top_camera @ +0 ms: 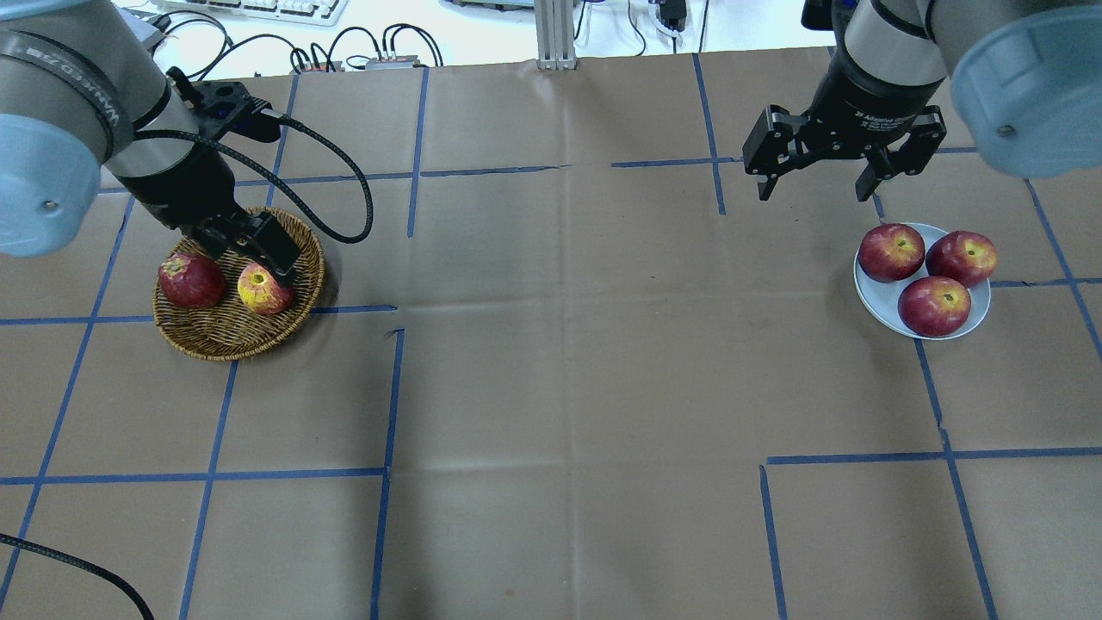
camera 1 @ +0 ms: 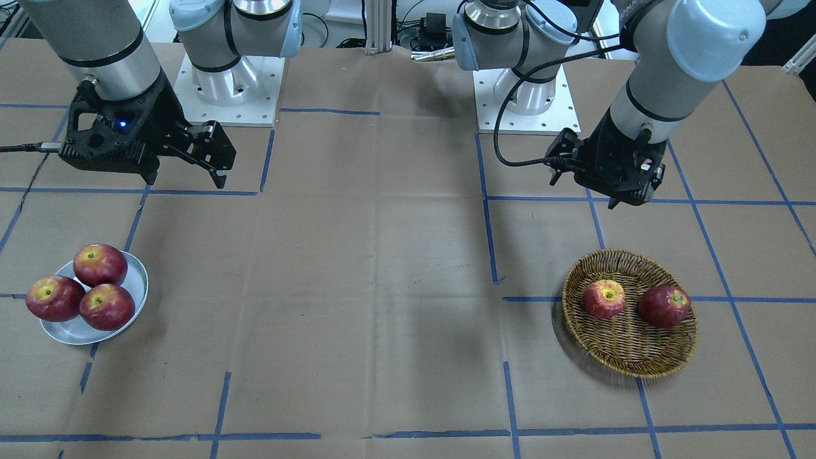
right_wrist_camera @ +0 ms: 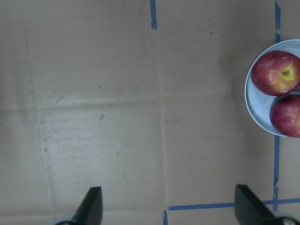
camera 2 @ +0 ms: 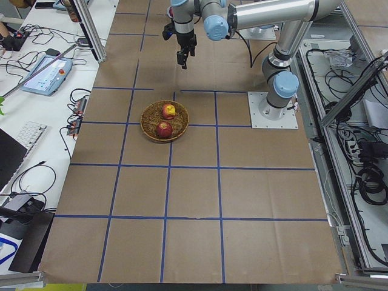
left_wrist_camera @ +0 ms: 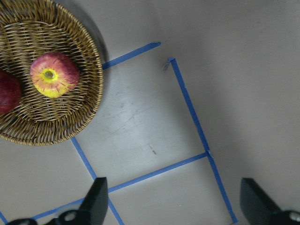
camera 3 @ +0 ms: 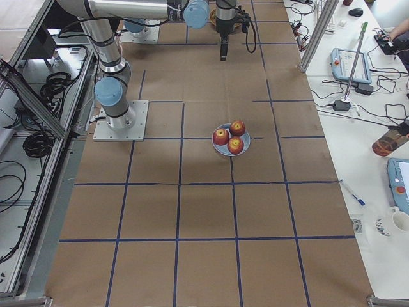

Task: Transfer apple from basket to plate
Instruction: 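Lower the left gripper onto the yellow-topped red apple in the basket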

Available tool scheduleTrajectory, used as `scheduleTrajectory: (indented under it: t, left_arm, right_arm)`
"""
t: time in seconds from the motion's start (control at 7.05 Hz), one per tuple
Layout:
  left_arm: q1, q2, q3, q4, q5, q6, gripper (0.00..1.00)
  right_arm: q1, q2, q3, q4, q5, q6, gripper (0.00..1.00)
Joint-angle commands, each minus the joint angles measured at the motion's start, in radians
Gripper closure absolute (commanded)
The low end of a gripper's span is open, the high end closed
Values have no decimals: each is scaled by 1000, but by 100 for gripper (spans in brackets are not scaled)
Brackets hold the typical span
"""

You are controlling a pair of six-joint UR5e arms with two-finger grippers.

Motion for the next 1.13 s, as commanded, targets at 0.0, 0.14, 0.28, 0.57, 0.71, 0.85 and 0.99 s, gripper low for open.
scheduleTrajectory:
  t: [0.0, 0.14, 0.28, 0.57, 0.71, 0.85, 0.99]
  left_arm:
    - [46, -113, -3, 137, 0, 210, 1]
    - [84, -166, -3, 223, 0, 333, 1]
    - [92, -222, -3, 297, 0, 401, 1]
    - [115, -276, -35, 440, 0, 486, 2]
    - [139, -277, -88, 505, -1, 498, 2]
    - [147, -283, -127, 556, 2, 504, 2]
    - [147, -291, -139, 557, 3, 503, 2]
  right_arm:
    - [0, -3, -3, -2, -2, 0, 0]
    - [0, -3, -3, -2, -2, 0, 0]
    - [0, -3, -3, -2, -2, 0, 0]
    - [0, -3, -3, -2, -2, 0, 0]
    - [0, -3, -3, -2, -2, 0, 0]
    - [0, -3, -3, -2, -2, 0, 0]
    - [0, -3, -2, 0, 0, 0, 0]
